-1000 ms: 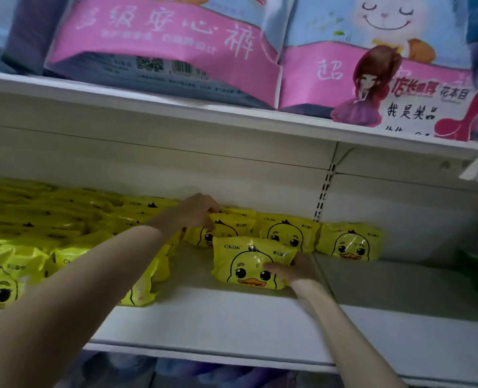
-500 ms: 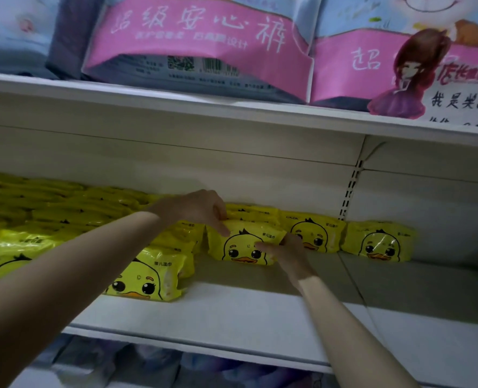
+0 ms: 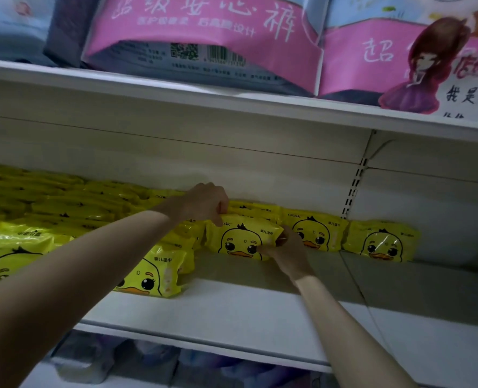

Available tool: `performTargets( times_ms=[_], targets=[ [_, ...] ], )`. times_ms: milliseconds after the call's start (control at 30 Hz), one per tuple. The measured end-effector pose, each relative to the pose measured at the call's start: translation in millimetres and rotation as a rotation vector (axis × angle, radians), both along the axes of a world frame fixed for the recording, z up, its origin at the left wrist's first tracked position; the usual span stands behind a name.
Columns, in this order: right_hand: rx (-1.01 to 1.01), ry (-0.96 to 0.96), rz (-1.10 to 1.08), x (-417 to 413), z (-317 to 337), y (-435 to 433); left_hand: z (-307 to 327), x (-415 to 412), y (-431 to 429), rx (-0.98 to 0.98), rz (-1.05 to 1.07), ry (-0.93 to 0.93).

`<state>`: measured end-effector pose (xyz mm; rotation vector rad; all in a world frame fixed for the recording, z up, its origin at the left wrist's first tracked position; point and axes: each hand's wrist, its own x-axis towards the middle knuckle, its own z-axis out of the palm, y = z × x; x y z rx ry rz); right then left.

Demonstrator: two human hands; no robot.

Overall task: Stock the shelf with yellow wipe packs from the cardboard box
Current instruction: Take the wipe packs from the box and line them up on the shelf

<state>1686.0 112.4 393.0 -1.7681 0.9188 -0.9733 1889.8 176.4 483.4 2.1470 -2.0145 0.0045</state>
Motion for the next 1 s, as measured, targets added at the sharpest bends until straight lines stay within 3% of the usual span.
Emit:
performTargets(
  times_ms=[200,433,833,1000],
  targets=[
    [-0.008,0.015,-0.08,2.7,-4.0,-0.4,-1.6,-0.5,8.4,-0.029,0.023,0.033],
    [-0.032,-0.089,-0.215,-5.7,11.8,34.3,4.8,0.6,43.3,-0.158,-0.03,0.278],
    [-0.059,-0.114,-0.153,1.7,24.9,185.7,-11.6,-8.9,200.2,-0.286,-0.108,0.525],
    [-0.059,-0.14,-0.107,15.6,3.4,248.2,-40.2,-3.0,272.0,-0.286,-0.092,0.737]
  ],
)
